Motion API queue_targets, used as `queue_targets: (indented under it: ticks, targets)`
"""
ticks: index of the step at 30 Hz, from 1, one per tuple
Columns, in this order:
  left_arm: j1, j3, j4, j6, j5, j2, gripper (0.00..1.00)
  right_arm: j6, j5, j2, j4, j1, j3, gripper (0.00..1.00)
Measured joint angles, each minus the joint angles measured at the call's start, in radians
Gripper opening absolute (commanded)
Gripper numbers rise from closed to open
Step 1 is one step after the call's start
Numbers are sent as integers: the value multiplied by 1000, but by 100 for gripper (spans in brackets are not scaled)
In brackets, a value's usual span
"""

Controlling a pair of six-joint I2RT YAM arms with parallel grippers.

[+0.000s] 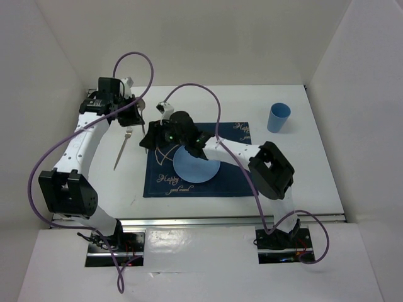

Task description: Set the dinner table for one person

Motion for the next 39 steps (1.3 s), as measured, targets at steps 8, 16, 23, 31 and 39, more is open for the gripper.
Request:
queue_targets:
  ticks: [8, 16, 23, 31, 39]
  targets:
    - [3, -18, -1, -3, 6, 0, 0, 37, 1, 24, -12, -1, 48, 11]
    - [5, -25, 0, -1, 11, -3, 0, 72, -16, 49, -22, -11, 60, 32]
    - [3, -37, 6, -3, 33, -3, 0, 89, -54, 75, -15, -11, 74, 14]
    - [1, -37, 1, 18, 42, -5, 25, 161, -72, 89, -12, -38, 63, 0]
    - [1, 124, -75, 140, -22, 6, 68, 213, -217, -190, -174, -267, -182, 0]
